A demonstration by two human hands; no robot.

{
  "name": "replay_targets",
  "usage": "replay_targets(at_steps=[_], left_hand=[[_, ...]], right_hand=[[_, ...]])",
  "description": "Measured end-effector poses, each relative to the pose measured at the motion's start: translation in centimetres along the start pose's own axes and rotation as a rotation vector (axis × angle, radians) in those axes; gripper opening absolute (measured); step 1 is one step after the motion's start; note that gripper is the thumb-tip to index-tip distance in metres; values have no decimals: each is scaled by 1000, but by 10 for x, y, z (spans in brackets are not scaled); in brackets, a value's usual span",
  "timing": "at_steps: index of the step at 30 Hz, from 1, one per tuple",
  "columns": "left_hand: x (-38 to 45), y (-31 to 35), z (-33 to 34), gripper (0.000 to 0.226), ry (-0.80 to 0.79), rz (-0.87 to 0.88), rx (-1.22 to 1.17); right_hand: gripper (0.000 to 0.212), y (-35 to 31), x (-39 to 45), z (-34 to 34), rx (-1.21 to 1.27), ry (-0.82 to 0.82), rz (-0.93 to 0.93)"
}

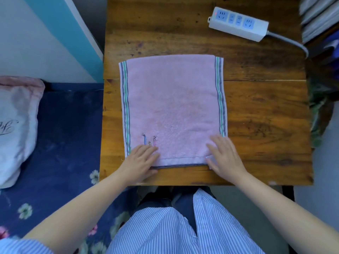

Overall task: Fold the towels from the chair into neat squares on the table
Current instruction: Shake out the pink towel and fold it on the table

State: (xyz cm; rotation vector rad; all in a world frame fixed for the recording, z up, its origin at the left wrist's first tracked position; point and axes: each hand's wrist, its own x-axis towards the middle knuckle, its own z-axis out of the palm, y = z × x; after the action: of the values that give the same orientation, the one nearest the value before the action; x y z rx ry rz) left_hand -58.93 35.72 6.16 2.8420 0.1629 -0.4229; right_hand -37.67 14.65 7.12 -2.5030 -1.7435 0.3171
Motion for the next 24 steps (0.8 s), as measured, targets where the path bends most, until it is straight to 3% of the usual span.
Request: replay_targets(at_steps=[1,3,5,7,10,14,19,23,24], left_hand=[[-4,2,3,59,-17,13,-8],[-7,4,7,69,-38,19,-29],[-9,3,10,66,15,39,-16],[-5,2,9,56,13,49,16],[2,6,-3,43,-63,53,68],[12,14,-14,42,-142,21,183],[6,11,-6,41,-80,-35,123],[-1,3,-24,8,49,-30,-90],[-1,2,-26,19,90,-57,-158]], right_hand=[[29,-4,-8,1,21,0,-81],[43,-8,-19,2,56,-93,-144],[56,-9,-24,8,90,-150,-106],[56,-11,-21,15,108,-101,-67],[46,-18,-7,12,73,-75,-28],[41,-24,7,5,-23,-172,-30],[34,-21,22,-3,-61,-221,-26],[18,-11,25,-19,42,-143,-115],[10,-12,26,-27,80,-145,-112]])
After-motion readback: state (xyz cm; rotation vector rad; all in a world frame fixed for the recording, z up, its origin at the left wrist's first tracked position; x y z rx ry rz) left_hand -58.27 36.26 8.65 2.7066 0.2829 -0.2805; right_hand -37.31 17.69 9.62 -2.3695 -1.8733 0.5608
